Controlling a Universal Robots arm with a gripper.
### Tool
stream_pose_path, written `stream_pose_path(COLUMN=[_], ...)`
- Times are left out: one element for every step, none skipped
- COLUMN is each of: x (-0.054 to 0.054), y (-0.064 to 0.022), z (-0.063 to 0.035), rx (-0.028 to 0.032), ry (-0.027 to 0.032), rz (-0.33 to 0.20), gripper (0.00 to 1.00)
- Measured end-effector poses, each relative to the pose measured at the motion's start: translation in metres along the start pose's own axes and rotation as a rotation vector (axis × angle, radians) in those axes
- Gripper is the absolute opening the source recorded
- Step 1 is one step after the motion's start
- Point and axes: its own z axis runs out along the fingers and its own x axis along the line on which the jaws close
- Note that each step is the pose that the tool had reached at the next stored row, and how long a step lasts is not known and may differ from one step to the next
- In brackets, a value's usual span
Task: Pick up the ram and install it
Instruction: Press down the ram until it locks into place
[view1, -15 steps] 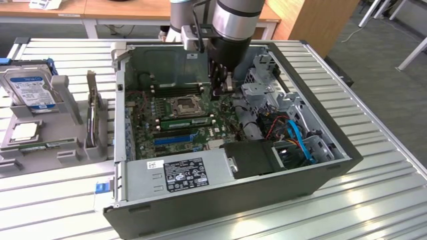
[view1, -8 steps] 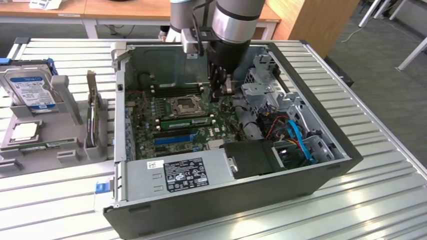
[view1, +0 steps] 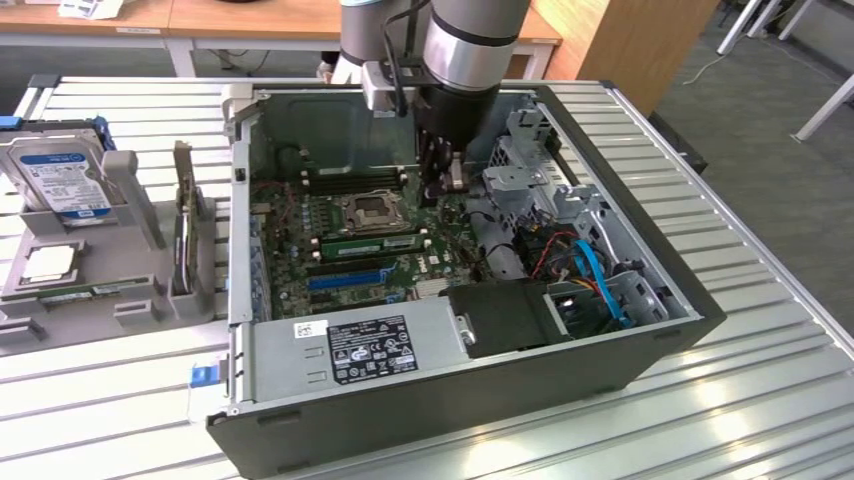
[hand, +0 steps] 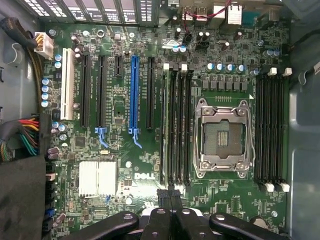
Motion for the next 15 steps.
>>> stream_pose_path(x=[0.0000,0.0000,0.0001,0.0001,0.0001,0.0002,0.0002,0.0002,0.0002,0.0002,0.0003,0.0003,0.0003,0.0003,0.0003], y=[0.0000,0.0000,0.0000,0.0000,0.0000,0.0000,-0.0001,-0.0001,-0.0001,-0.0001,-0.0001,-0.0001,-0.0001,-0.0001,-0.0001], z=[0.0005,0.0009,0.0014,0.0019,0.0024,0.0029,0.0033,0.0038,0.0042,0.0046,0.0050,0.0053,0.0057,0.0060,0.0064], rx=[0.0000,0.0000,0.0000,0.0000,0.0000,0.0000,0.0000,0.0000,0.0000,0.0000,-0.0001,0.0000,0.0000,-0.0001,0.0000], ry=[0.0001,0.0002,0.0002,0.0004,0.0005,0.0005,0.0006,0.0008,0.0008,0.0011,0.0012,0.0013,0.0015,0.0018,0.0019], rz=[0.000,0.000,0.000,0.000,0.000,0.000,0.000,0.000,0.000,0.000,0.000,0.000,0.000,0.000,0.000], gripper=[0.10,0.10,0.10,0.10,0.10,0.10,0.10,0.10,0.10,0.10,0.10,0.10,0.10,0.10,0.10])
